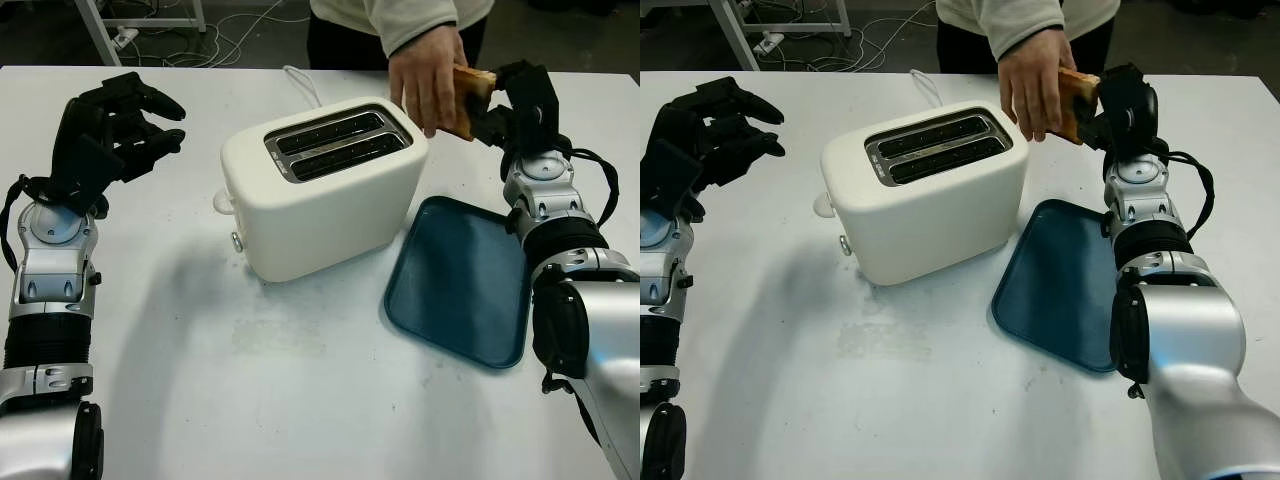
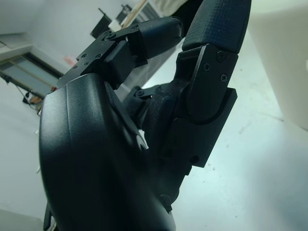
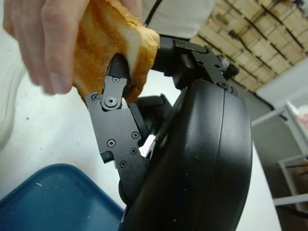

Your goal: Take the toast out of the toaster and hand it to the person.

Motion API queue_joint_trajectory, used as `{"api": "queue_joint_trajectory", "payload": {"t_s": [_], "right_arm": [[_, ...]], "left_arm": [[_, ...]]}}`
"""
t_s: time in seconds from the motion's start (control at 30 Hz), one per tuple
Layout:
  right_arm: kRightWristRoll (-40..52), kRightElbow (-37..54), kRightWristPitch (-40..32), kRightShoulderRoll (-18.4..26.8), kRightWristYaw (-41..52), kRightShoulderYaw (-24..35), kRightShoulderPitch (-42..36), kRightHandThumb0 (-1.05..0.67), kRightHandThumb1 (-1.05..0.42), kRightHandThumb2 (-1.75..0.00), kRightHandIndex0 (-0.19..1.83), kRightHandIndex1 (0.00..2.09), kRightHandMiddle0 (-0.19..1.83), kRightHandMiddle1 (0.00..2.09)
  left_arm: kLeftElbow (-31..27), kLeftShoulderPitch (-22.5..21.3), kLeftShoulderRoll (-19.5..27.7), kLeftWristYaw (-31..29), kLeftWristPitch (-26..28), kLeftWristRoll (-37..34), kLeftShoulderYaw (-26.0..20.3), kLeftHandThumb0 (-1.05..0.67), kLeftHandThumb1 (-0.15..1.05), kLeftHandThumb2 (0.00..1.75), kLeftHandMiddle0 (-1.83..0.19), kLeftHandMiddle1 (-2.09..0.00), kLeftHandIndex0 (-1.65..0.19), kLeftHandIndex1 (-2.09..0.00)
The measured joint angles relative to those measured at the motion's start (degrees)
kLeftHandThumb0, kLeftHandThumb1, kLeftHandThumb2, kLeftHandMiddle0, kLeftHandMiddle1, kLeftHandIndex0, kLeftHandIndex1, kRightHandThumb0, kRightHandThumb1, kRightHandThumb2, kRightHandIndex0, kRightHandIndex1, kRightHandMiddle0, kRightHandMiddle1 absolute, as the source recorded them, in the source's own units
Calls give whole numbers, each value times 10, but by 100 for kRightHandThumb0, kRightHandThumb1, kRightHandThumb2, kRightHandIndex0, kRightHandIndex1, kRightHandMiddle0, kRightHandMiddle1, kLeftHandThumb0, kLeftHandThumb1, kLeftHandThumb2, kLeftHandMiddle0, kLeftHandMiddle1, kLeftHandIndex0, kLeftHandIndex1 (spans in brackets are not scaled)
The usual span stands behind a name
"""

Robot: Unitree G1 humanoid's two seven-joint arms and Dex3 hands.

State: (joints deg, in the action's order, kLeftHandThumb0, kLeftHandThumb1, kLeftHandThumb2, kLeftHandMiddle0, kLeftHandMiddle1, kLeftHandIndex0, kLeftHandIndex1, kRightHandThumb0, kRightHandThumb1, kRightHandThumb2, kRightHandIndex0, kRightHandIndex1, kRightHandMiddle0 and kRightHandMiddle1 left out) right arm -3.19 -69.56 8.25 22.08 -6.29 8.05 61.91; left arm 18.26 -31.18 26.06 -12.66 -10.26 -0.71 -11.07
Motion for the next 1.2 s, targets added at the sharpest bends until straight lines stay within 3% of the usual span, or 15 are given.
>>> {"api": "queue_joint_trajectory", "payload": {"t_s": [0.63,0.73,0.77,0.83,0.9,0.97,1.03,1.1,1.17,1.2], "right_arm": [[0,0,5,5,46,0,0,-16,-92,-55,79,175,49,175],[-2,0,5,14,90,-9,0,-32,-92,-49,77,175,49,171],[-2,0,5,17,103,-11,0,-40,-92,-48,72,163,49,149],[-1,0,5,23,127,-11,0,-53,-92,-51,56,105,46,75],[0,0,5,29,156,-11,-2,-63,-92,-52,31,41,32,21],[-5,2,10,39,183,-22,-10,-77,-92,-44,11,14,16,5],[-34,15,29,51,190,-47,-22,-91,-92,-27,2,3,4,1],[-49,36,63,67,194,-62,-40,-94,-92,-14,1,1,1,0],[-47,58,85,79,199,-61,-57,-100,-92,-16,0,0,0,0],[-44,69,94,83,199,-58,-67,-102,-92,-28,0,0,0,0]], "left_arm": [[1,0,0,-1,0,0,0,-105,92,12,-84,-108,-71,-107],[1,0,0,-1,0,-1,-2,-105,92,11,-85,-107,-72,-107],[1,0,0,-1,0,-1,-2,-105,92,11,-85,-107,-72,-106],[1,0,0,-1,0,-1,-3,-105,92,12,-85,-107,-72,-107],[1,0,0,0,0,0,-3,-105,92,12,-85,-107,-71,-107],[1,0,0,0,0,0,-3,-105,92,13,-85,-108,-71,-107],[1,0,0,0,-1,0,-3,-105,92,13,-85,-108,-71,-108],[3,0,0,-1,-3,-1,-4,-105,92,12,-85,-108,-71,-108],[7,1,0,-1,-7,-4,-6,-105,92,9,-86,-106,-73,-106],[9,3,-1,-1,-12,-11,-7,-105,92,8,-86,-105,-73,-104]]}}
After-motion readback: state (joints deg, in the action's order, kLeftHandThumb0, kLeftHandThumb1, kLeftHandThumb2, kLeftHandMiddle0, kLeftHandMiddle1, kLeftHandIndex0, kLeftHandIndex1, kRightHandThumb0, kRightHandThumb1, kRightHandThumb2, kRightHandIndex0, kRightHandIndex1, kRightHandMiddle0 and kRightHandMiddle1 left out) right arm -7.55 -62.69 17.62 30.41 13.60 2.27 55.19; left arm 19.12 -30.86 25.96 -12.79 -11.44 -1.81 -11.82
